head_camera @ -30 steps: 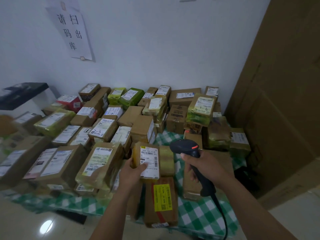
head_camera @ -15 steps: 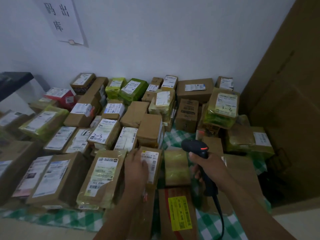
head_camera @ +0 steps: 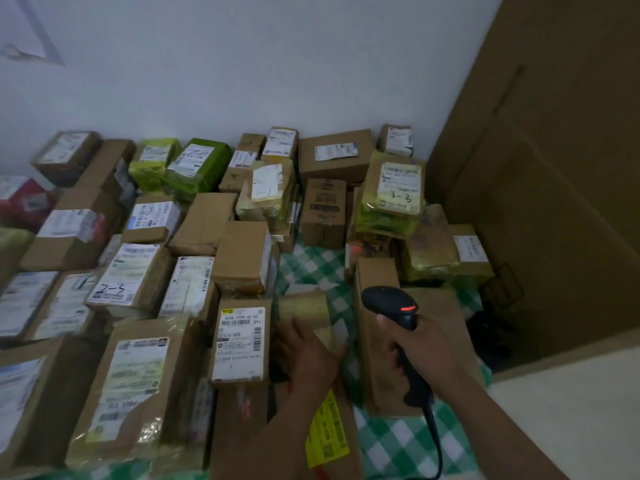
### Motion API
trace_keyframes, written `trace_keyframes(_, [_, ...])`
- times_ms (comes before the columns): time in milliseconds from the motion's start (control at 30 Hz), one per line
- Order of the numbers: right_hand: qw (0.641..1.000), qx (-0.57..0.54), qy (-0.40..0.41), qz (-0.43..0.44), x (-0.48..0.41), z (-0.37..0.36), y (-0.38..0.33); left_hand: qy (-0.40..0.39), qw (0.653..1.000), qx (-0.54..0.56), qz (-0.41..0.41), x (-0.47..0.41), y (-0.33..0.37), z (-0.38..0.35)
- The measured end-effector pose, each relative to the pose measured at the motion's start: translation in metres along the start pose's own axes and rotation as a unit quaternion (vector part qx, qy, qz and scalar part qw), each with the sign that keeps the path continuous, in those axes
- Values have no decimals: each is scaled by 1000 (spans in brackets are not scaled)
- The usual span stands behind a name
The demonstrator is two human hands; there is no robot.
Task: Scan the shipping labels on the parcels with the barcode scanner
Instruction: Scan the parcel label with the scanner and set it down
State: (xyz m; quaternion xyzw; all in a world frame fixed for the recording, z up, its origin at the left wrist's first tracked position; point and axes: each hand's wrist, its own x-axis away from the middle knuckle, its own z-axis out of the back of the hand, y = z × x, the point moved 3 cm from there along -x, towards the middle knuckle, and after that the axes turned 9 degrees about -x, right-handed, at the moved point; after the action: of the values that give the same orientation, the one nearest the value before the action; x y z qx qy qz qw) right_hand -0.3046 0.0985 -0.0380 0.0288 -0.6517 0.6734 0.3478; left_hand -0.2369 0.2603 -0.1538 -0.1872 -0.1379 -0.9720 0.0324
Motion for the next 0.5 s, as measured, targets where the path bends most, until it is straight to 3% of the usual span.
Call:
trace_keyframes(67, [1000, 10, -5, 2, 3, 2, 1, 18, 1000, 7, 15, -1, 1, -1])
trace_keyframes(200, [999, 17, -34, 16, 7, 7, -2, -29, 998, 38, 44, -1, 1, 13])
trace_keyframes(333, [997, -45, -63, 28, 12, 10, -16, 17, 981, 190, 38, 15, 4, 46])
trace_keyframes(500, [976, -208, -57, -28, 10, 14, -27, 41, 925, 376, -27, 44, 5, 94])
